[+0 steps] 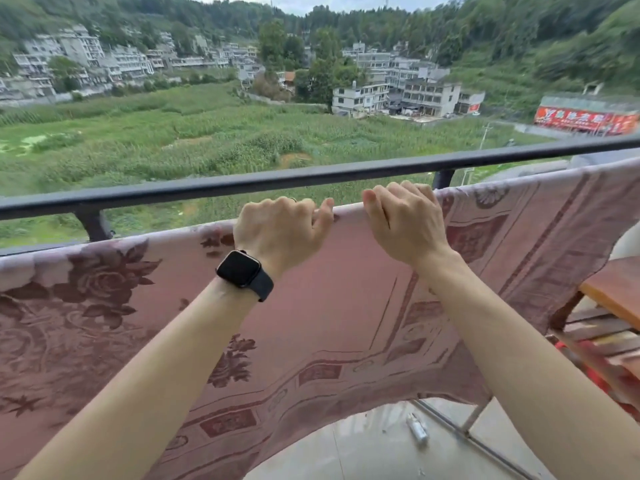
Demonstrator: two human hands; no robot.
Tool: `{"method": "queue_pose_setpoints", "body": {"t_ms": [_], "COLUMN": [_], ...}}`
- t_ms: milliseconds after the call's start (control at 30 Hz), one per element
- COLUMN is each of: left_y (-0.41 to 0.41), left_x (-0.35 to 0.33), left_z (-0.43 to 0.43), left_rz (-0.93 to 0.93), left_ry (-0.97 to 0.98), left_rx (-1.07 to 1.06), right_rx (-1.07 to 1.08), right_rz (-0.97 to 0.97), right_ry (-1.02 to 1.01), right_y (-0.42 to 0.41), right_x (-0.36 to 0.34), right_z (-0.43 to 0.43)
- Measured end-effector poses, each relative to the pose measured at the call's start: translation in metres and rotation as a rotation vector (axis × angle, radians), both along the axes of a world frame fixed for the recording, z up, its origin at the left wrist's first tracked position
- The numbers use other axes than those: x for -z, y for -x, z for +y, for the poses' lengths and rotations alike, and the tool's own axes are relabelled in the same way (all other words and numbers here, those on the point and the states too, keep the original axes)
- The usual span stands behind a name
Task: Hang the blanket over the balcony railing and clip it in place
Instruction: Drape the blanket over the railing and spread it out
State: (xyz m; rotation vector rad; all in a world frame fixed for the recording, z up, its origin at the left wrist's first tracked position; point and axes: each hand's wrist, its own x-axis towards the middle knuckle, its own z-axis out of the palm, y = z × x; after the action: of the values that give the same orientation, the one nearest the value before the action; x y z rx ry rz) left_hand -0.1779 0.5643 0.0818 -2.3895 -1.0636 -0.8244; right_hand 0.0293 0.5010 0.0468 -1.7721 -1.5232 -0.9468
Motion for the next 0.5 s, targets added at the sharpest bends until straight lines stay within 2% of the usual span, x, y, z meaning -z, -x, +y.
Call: {"method": "queue_pose_setpoints", "body": {"t_ms": [67,167,333,500], "left_y": [0.000,0.000,0.001,-0.025], "left_x": [0.008,0.010,0.011,0.001], "left_z": [0.004,0.005,0.000,-0.025], "left_rz": [-0.028,-0.021,-0.010,-0.119], "left_ry": [-0.078,-0.111,-0.055,0.057], "left_rx": [-0.026,-0.035,-0.130,-0.231], "right_rx": [0.075,0.159,0.223,0.109], "right_rz": [0.065,0.046,0.113,0.120], "right_ry": [-0.044,-0.158,-0.328,-0.137], "right_y": [-0.063,-0.131,-0.138,-0.141], "right_x": [-0.001,0.006,0.018,0.013], "right_z": [-0.017,-0.036,-0.021,-0.037]}}
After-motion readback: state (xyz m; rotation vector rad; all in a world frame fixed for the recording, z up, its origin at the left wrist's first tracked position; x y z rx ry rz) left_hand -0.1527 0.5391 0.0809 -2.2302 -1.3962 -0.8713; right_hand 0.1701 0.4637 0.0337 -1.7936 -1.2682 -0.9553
